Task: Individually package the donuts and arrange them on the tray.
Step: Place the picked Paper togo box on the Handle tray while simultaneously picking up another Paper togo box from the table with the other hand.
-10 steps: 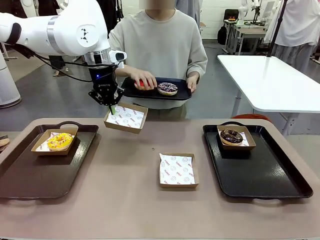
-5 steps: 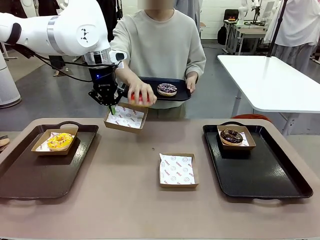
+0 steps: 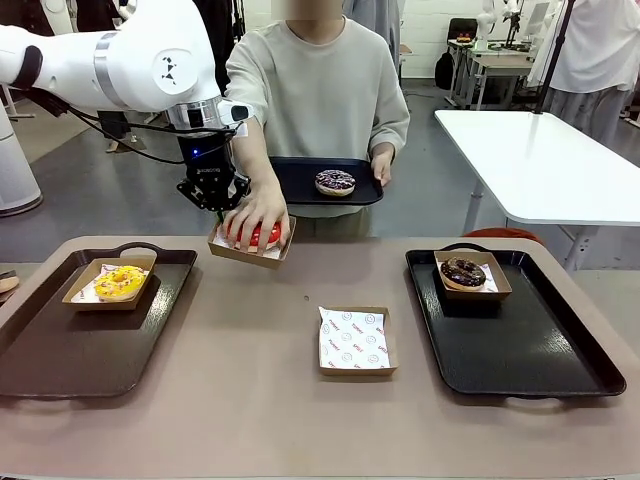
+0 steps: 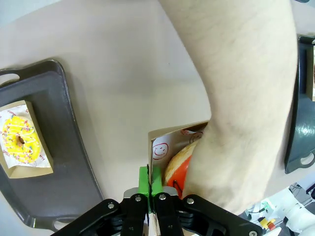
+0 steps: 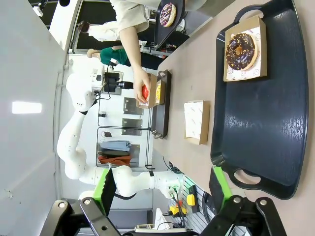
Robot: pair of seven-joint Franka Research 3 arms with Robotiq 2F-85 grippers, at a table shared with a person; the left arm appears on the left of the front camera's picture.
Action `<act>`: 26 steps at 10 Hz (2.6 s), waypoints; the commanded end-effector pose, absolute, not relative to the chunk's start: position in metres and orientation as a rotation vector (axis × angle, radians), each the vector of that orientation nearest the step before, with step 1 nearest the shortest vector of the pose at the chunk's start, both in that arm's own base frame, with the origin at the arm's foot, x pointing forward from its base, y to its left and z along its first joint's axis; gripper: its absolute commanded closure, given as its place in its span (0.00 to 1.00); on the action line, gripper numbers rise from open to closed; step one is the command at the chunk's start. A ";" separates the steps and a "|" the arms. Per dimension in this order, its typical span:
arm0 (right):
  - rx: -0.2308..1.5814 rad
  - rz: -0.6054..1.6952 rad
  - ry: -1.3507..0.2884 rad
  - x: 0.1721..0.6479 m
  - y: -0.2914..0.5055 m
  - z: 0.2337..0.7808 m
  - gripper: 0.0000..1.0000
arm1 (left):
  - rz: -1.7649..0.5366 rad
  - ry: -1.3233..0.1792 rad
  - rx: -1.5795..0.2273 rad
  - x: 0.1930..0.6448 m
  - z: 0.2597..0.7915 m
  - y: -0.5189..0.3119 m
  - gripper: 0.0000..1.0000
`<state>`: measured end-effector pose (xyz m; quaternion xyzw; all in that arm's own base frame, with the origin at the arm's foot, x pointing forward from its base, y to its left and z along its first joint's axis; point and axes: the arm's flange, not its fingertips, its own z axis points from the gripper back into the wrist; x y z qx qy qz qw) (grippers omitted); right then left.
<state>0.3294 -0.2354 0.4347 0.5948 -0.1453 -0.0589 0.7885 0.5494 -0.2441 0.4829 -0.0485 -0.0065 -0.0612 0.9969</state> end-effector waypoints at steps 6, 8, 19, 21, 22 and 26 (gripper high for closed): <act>1.275 -0.141 -0.315 0.327 -0.232 0.435 0.00 | -0.119 -0.022 -0.099 0.546 0.484 -0.242 1.00; 1.275 -0.141 -0.315 0.327 -0.232 0.435 0.00 | -0.119 -0.022 -0.099 0.546 0.484 -0.242 1.00; 1.281 -0.127 -0.313 0.329 -0.235 0.435 0.00 | -0.122 -0.013 -0.097 0.549 0.483 -0.244 0.99; 1.174 -0.039 -0.254 0.343 -0.192 0.467 0.00 | -0.148 -0.021 -0.064 0.525 0.500 -0.214 0.99; 1.115 -0.008 -0.210 0.349 -0.170 0.483 0.00 | -0.161 -0.013 -0.054 0.508 0.509 -0.192 0.99; 0.968 0.095 -0.098 0.375 -0.069 0.551 0.00 | -0.142 0.014 -0.077 0.439 0.524 -0.112 0.99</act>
